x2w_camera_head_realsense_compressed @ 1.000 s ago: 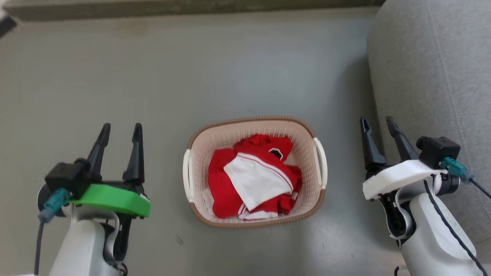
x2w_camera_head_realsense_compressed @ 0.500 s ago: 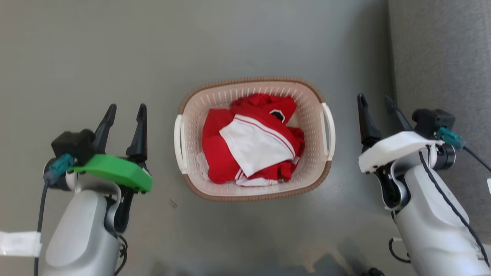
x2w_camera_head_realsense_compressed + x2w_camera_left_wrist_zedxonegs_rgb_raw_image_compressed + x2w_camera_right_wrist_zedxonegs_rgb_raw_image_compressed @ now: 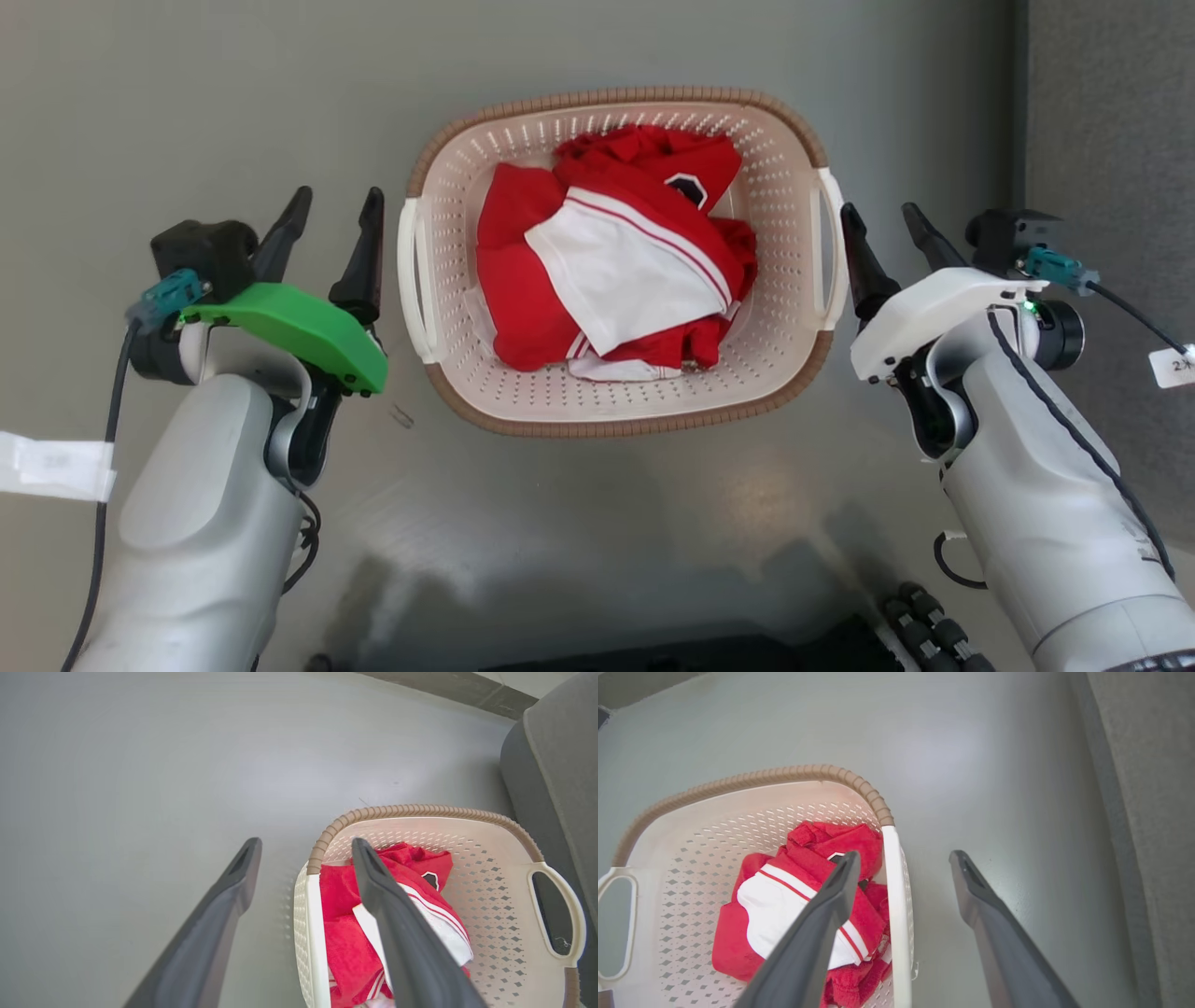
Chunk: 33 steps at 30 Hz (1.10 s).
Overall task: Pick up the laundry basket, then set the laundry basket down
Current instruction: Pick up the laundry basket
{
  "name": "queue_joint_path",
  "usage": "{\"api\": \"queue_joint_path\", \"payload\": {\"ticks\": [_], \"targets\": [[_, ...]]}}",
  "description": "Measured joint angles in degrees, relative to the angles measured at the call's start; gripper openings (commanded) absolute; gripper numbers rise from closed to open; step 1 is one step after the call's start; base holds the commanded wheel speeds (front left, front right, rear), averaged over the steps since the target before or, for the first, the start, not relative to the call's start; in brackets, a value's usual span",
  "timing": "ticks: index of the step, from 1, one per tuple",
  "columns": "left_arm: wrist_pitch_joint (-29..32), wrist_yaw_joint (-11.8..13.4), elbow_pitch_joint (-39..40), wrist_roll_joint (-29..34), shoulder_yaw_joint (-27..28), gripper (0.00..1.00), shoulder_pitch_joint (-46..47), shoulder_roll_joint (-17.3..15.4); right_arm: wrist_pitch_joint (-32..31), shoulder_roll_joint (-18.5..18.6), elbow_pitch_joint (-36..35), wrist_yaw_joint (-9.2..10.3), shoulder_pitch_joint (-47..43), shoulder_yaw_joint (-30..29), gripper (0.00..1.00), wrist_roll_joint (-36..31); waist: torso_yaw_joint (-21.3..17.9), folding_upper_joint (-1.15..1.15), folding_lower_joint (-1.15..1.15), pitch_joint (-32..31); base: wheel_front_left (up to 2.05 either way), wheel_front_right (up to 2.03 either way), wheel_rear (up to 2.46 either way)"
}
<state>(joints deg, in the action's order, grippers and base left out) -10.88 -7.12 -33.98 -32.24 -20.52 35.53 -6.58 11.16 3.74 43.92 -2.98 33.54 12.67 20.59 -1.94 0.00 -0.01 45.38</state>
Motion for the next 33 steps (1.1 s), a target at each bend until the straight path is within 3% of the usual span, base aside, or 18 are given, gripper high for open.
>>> {"api": "queue_joint_path", "payload": {"ticks": [15,29,30,32,33], "targets": [[3.86,0.00,-6.51,-6.64,-9.07,1.00,5.59,0.24,-0.88,-0.15,8.35,-0.71,7.50,3.70,1.00,0.13,0.33,0.00,0.00,7.27,0.00,0.00,0.00],[5.34,0.00,-10.26,-12.22,-13.39,1.00,9.11,0.36,-0.63,-0.11,12.34,-2.05,11.69,8.14,1.00,3.43,1.08,0.00,0.00,9.00,0.00,0.00,0.00],[5.30,0.00,-10.35,-12.62,-13.63,0.91,9.34,0.35,-0.63,-0.12,12.51,-2.07,11.90,8.43,1.00,3.70,1.15,0.00,0.01,9.04,0.00,0.00,0.00],[5.30,0.00,-10.47,-12.92,-14.00,0.51,9.54,0.33,-0.62,-0.12,12.72,-2.12,12.06,8.67,1.00,3.83,1.22,0.00,0.01,9.08,0.00,0.00,0.00],[5.28,0.00,-10.69,-13.14,-14.45,0.43,9.74,0.33,-0.62,-0.11,12.95,-2.34,12.17,8.87,0.92,4.10,1.28,0.00,0.01,9.12,0.00,0.00,0.00]]}}
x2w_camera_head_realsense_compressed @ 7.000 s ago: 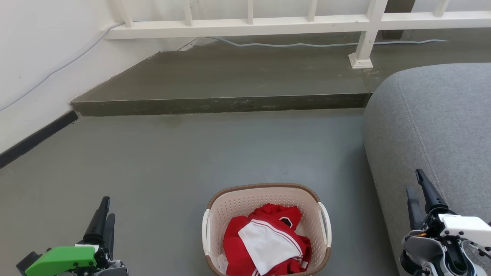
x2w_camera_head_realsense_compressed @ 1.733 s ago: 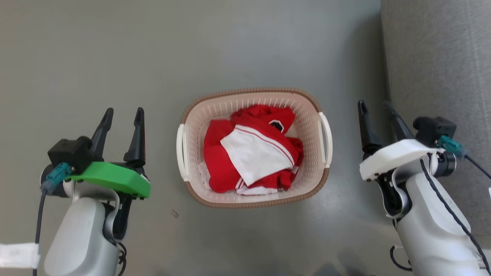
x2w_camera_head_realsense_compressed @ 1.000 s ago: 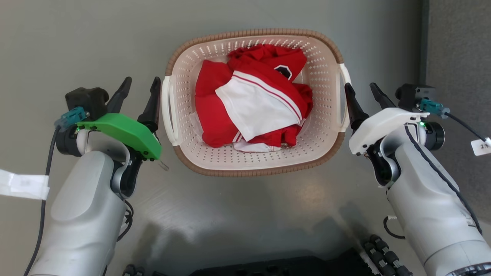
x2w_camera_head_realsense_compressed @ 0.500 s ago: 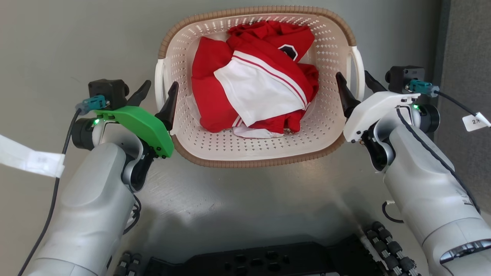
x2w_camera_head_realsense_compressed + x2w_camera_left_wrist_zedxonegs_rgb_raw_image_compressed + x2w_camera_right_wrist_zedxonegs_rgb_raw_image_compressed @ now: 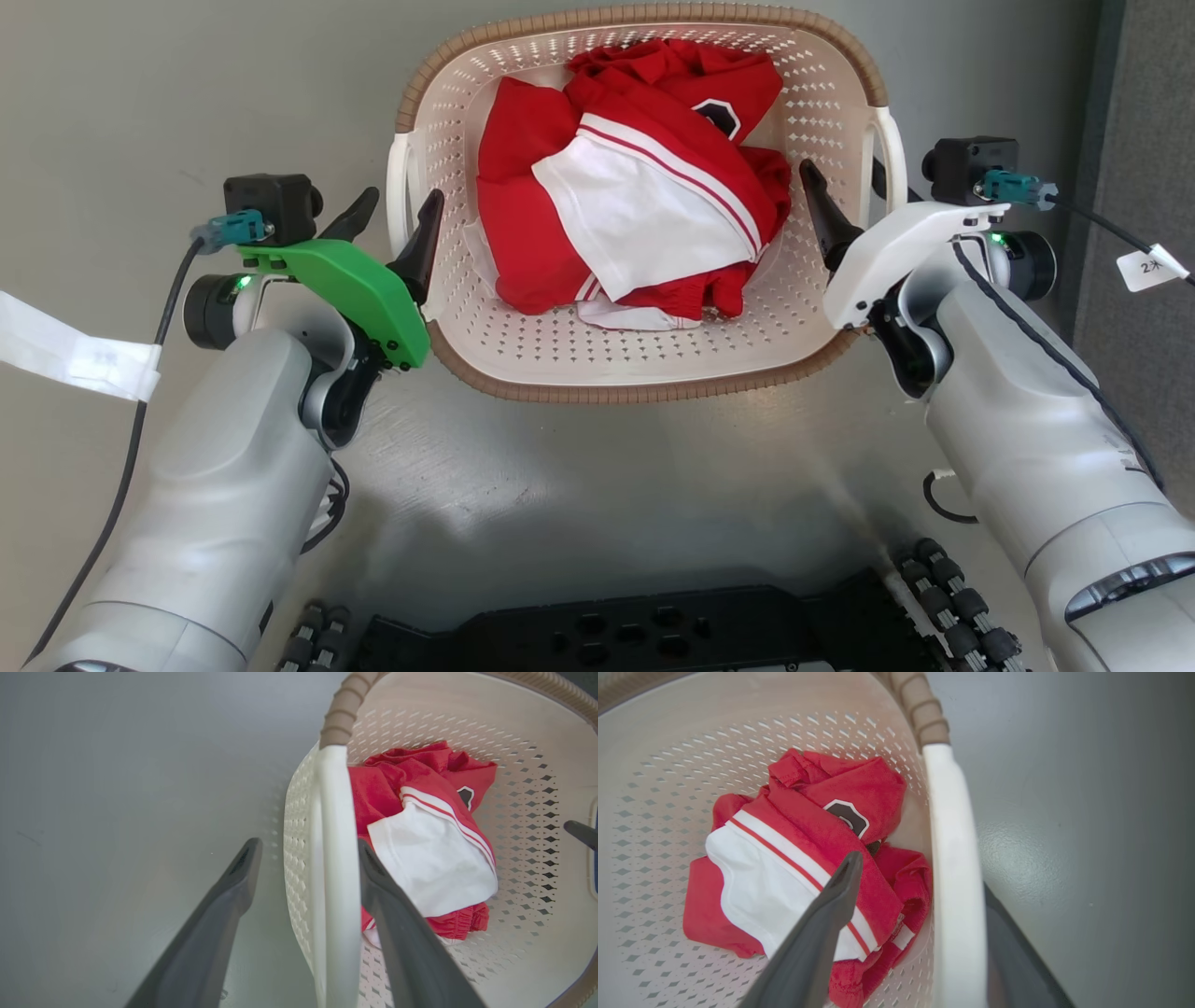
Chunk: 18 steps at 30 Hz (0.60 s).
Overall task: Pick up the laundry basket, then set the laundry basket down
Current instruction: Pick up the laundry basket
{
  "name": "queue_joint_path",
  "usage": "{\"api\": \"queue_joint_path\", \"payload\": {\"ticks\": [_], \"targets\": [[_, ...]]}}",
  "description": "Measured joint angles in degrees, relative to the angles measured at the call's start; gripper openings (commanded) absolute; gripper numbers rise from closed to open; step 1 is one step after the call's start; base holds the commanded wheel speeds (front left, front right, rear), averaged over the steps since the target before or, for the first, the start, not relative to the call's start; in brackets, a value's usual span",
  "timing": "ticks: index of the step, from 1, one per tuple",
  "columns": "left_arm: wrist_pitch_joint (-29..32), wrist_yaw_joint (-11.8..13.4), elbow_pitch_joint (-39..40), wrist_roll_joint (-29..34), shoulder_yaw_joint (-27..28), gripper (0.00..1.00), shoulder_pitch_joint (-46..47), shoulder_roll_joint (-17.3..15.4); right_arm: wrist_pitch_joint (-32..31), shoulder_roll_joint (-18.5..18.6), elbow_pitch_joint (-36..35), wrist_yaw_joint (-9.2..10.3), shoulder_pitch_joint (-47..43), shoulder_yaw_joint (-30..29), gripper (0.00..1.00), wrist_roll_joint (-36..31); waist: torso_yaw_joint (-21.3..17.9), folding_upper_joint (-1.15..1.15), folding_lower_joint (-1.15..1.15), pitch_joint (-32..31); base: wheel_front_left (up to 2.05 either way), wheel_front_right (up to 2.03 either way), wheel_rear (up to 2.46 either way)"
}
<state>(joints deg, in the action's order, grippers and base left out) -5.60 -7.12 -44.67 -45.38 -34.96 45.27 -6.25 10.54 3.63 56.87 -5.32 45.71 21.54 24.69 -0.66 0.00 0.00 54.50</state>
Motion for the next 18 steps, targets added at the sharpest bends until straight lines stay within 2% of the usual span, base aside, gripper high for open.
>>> {"api": "queue_joint_path", "payload": {"ticks": [1,2,3,4,18], "targets": [[0.00,0.00,-0.25,-0.21,-0.30,0.33,0.15,0.01,0.00,0.00,0.25,-0.11,0.10,0.25,0.56,0.20,0.05,0.00,0.00,0.02,0.00,0.00,0.00],[0.00,0.00,-0.53,-0.58,-0.45,0.00,0.31,0.01,0.01,0.00,0.55,-0.13,0.23,0.58,0.29,0.36,0.08,0.00,0.00,0.02,0.00,0.00,0.00],[-0.01,0.00,-0.74,-1.11,-0.55,0.00,0.43,0.00,0.01,0.01,0.80,-0.12,0.43,0.81,0.11,0.64,0.10,0.00,0.00,0.01,0.00,0.00,0.00],[-0.02,0.00,-0.86,-1.53,-0.70,0.00,0.54,-0.02,0.01,0.13,1.11,-0.12,0.68,0.99,0.00,0.78,0.12,0.00,0.00,0.00,0.00,0.00,0.00],[-1.88,0.16,-3.30,-4.97,-4.80,0.00,0.80,-1.07,1.14,0.00,2.98,-0.35,1.07,5.00,0.00,4.31,-0.33,0.00,0.00,-2.32,0.00,0.00,0.00]]}}
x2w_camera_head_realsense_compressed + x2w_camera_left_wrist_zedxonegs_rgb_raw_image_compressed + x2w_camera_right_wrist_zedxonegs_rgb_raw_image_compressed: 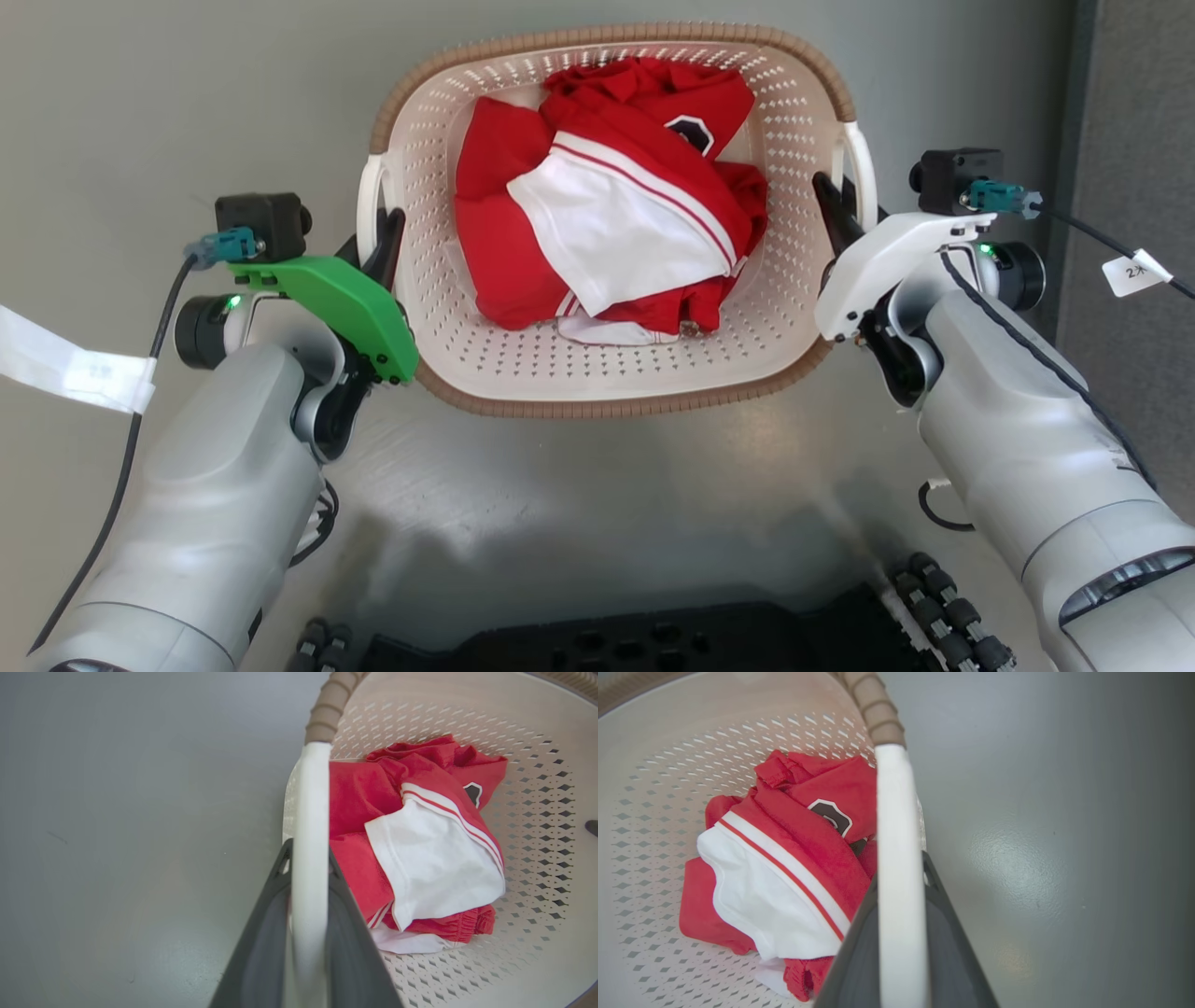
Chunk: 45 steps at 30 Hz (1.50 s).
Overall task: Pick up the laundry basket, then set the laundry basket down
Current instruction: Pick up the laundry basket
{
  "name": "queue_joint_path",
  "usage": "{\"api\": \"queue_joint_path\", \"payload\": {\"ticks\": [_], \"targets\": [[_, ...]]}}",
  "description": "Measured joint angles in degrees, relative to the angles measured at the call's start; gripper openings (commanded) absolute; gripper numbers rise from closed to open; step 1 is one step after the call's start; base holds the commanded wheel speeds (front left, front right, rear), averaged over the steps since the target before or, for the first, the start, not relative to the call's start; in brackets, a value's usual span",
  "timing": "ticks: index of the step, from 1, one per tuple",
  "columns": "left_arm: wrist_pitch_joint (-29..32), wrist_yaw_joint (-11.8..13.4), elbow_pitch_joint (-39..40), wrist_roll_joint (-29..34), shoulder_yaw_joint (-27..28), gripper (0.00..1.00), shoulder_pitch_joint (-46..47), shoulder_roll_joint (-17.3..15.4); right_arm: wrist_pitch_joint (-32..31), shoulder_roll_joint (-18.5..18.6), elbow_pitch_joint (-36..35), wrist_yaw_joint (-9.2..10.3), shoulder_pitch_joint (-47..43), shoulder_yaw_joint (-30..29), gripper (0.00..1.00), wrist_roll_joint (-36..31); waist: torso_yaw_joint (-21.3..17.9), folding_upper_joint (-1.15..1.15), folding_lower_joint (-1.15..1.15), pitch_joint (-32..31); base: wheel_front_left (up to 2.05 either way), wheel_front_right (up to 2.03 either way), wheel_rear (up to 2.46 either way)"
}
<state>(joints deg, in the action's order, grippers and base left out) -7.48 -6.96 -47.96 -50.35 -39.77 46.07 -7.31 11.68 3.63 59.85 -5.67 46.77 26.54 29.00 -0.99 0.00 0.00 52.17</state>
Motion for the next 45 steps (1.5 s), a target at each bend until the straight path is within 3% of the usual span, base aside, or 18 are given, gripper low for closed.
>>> {"api": "queue_joint_path", "payload": {"ticks": [9,24,45], "targets": [[-0.60,-0.11,-3.14,-3.33,-1.68,0.00,-0.33,-0.08,0.03,-0.22,0.76,-0.54,-0.43,3.48,0.00,4.26,-0.55,0.00,0.00,-5.26,0.00,0.00,0.00],[2.50,-0.11,-5.57,-8.58,-4.46,0.00,-3.57,-0.21,-5.36,-0.11,1.90,-0.82,-2.15,9.26,0.00,10.27,-1.52,0.00,0.00,-16.94,0.00,0.00,0.00],[8.50,-0.16,-9.67,-13.21,-8.89,0.00,-13.34,1.52,-14.32,-0.27,4.43,-0.82,-12.40,14.70,0.00,18.12,-1.52,0.00,0.01,-35.06,0.00,0.00,0.00]]}}
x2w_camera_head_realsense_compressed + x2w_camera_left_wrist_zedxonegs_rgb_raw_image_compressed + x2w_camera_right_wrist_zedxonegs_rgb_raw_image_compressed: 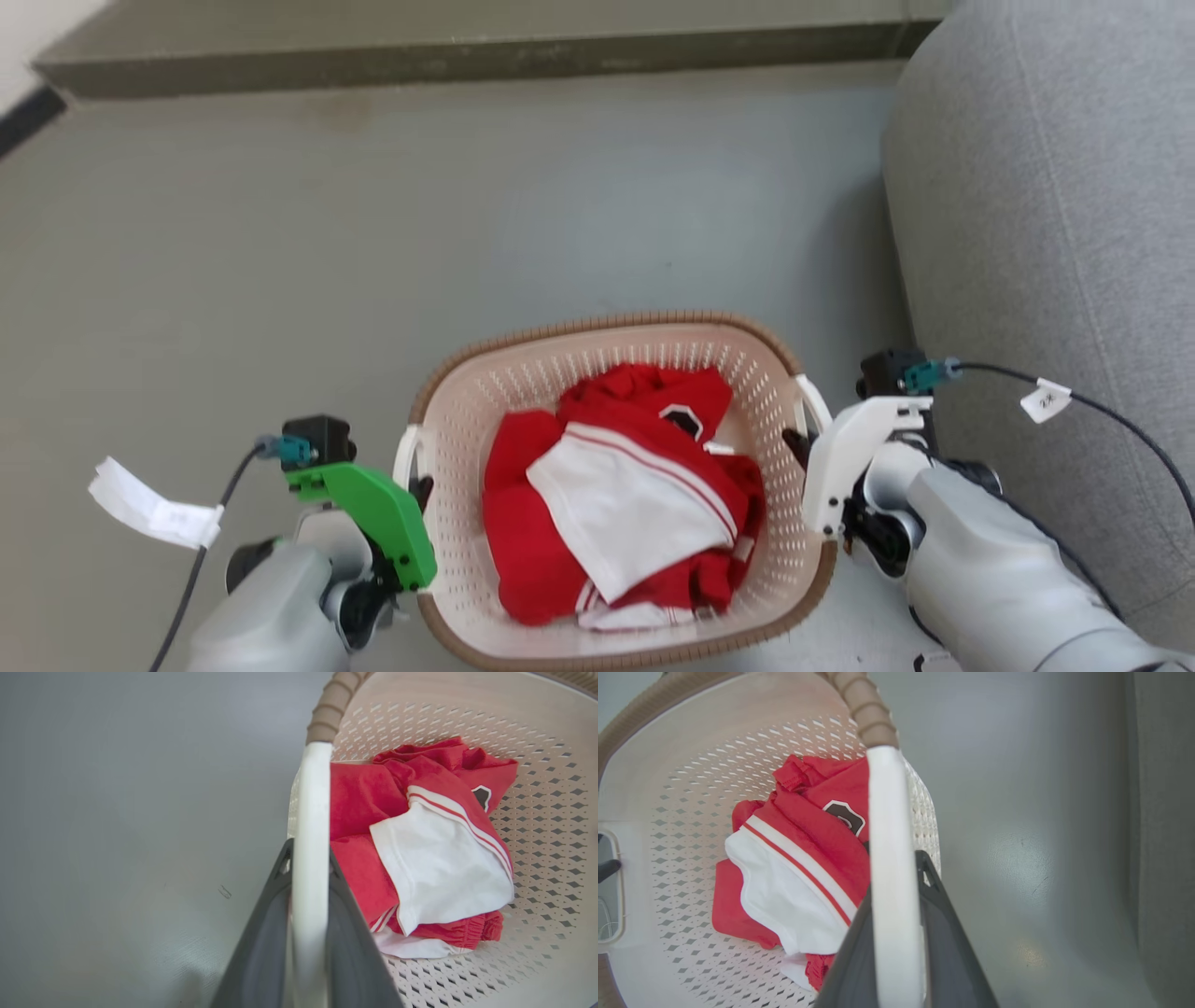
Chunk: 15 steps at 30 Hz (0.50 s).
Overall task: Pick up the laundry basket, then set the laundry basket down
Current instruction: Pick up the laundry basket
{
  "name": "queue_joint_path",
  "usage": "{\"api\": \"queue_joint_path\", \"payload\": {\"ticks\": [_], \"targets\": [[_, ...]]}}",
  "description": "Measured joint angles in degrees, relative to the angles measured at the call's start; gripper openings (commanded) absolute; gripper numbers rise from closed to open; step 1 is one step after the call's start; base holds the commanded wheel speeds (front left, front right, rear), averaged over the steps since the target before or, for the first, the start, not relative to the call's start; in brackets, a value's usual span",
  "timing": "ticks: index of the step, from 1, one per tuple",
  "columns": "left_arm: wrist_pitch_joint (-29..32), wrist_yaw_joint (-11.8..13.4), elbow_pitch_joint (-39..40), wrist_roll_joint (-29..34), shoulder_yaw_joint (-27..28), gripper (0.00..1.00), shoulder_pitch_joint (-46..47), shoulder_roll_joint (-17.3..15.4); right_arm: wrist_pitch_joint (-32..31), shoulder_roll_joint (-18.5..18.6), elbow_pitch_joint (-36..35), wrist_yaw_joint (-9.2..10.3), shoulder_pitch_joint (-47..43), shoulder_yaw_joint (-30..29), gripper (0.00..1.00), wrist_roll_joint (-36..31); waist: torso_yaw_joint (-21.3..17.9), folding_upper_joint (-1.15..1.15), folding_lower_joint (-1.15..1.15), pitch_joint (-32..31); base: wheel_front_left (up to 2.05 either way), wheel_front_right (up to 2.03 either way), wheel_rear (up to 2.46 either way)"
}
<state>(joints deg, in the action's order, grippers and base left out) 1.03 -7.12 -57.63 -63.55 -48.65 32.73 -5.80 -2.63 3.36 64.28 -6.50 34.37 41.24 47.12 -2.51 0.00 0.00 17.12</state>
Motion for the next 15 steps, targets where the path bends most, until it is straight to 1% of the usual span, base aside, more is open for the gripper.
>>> {"api": "queue_joint_path", "payload": {"ticks": [8,15], "targets": [[1.67,0.00,-1.48,-2.03,-1.25,0.00,-4.58,0.93,-2.05,0.07,0.11,0.00,-5.34,1.64,0.00,2.90,0.04,0.00,0.00,-6.56,0.00,0.00,0.00],[2.66,0.00,-1.94,-2.69,-1.77,0.00,-5.20,1.02,-3.44,0.09,0.27,0.00,-5.87,2.33,0.00,4.02,-0.05,0.00,0.00,-10.79,0.00,0.00,0.00]]}}
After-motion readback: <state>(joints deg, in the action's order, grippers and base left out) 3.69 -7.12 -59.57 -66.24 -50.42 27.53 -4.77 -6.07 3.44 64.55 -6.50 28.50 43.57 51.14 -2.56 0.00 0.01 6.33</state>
